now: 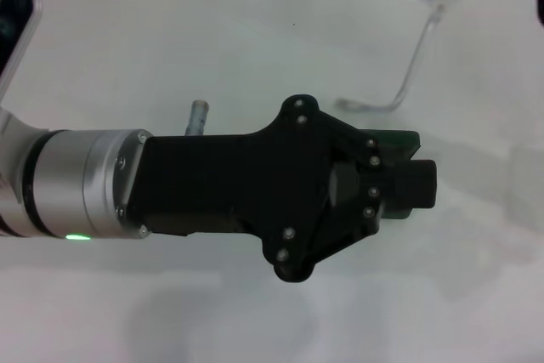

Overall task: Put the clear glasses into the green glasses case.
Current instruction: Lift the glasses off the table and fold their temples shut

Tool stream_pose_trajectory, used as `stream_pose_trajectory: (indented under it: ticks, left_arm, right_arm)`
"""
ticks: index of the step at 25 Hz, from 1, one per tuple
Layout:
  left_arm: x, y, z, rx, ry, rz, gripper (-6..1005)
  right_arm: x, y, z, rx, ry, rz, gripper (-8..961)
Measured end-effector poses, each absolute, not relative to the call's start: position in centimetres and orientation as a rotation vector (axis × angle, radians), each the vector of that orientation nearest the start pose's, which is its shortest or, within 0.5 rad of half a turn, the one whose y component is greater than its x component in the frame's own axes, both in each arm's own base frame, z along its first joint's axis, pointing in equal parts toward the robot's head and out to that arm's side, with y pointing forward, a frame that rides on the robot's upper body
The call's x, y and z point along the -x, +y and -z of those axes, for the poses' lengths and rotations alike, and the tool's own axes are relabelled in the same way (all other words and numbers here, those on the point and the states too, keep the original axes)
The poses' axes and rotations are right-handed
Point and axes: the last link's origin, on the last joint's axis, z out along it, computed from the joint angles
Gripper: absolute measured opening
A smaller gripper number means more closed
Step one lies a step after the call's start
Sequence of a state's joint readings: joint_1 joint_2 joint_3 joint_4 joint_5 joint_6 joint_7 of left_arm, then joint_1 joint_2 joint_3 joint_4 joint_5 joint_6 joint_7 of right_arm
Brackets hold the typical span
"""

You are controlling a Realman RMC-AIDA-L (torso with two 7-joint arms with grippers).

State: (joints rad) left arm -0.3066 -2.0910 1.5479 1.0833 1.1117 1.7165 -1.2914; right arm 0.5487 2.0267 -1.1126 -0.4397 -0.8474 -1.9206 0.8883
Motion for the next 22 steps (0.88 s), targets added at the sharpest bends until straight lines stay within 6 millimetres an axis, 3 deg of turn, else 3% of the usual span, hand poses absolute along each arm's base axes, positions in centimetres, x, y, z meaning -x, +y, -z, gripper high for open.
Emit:
stream_pose_trajectory:
  ticks: [13, 22]
  left_arm:
    - [11.9, 25.1, 0.8, 2.831, 0.15, 1.587, 22]
    - [12.1, 25.7, 0.9, 2.807, 0.098, 1.63, 22]
  right_arm:
    - [-17.7, 31.5, -4.2, 2.205, -0.134, -1.705, 111]
    - [-17.2, 31.5, -2.1, 2.31, -0.132, -1.643, 111]
